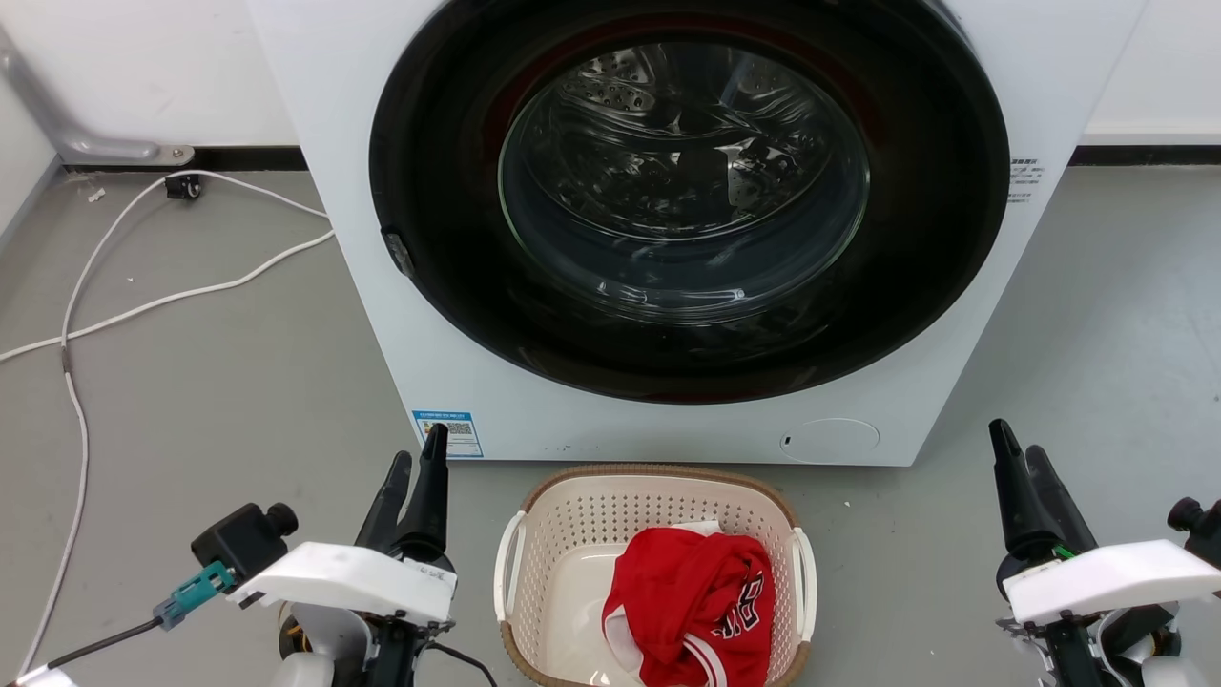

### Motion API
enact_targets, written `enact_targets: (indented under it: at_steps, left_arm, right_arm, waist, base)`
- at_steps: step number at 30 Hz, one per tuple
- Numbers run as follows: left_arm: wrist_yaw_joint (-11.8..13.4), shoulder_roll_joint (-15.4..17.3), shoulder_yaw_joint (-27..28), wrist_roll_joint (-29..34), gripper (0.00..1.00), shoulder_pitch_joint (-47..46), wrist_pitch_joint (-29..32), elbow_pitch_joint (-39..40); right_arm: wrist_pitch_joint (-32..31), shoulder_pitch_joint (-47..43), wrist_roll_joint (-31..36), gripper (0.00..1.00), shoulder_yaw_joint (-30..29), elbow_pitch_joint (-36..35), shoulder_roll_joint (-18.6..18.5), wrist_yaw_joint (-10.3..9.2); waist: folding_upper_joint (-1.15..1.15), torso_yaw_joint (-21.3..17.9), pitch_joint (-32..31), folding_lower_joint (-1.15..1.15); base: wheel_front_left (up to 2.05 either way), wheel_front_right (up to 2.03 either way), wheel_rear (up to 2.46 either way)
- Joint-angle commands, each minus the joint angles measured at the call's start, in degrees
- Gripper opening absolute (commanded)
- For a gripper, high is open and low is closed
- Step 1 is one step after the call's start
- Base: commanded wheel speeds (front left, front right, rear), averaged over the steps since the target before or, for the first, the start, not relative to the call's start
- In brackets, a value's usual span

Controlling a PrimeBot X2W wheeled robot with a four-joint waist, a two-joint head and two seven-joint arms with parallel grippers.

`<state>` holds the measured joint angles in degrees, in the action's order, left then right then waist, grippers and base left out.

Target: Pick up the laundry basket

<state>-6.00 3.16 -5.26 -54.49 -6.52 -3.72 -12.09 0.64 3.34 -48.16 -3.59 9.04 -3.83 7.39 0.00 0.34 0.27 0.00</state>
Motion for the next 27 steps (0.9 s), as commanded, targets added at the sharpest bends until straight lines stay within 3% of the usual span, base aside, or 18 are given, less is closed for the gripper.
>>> enact_targets:
  at_steps: [1, 12, 15, 27]
  left_arm:
    - [0.22, 0.16, -0.36, 2.14, 1.00, -1.72, -0.49, 0.63]
    - [0.98, 0.47, -2.84, 12.91, 1.00, -2.46, -2.45, 0.27]
    - [2.15, 0.98, -4.91, 21.49, 1.00, -2.84, -4.25, -0.82]
    - [3.33, 1.56, -7.02, 29.40, 1.00, -3.34, -5.95, -1.35]
  right_arm:
    - [0.53, 1.65, 2.13, 1.00, 0.11, -0.52, -0.63, 0.07]
    - [2.46, 2.69, 12.32, 1.00, 0.54, 1.12, -1.20, 0.08]
    - [4.21, 2.91, 21.03, 1.00, 1.25, 1.69, -1.37, 0.09]
    - [5.20, 2.66, 29.43, 1.00, 1.88, 1.15, -0.92, 0.11]
  waist:
    - [0.00, 0.01, 0.00, 0.00]
    - [0.00, 0.19, 0.17, 0.00]
    - [0.00, 0.22, 0.11, 0.00]
    - [0.00, 0.26, -0.01, 0.00]
  base:
    - [0.00, 0.00, 0.00]
    - [0.00, 0.00, 0.00]
    - [0.00, 0.00, 0.00]
    - [0.00, 0.00, 0.00]
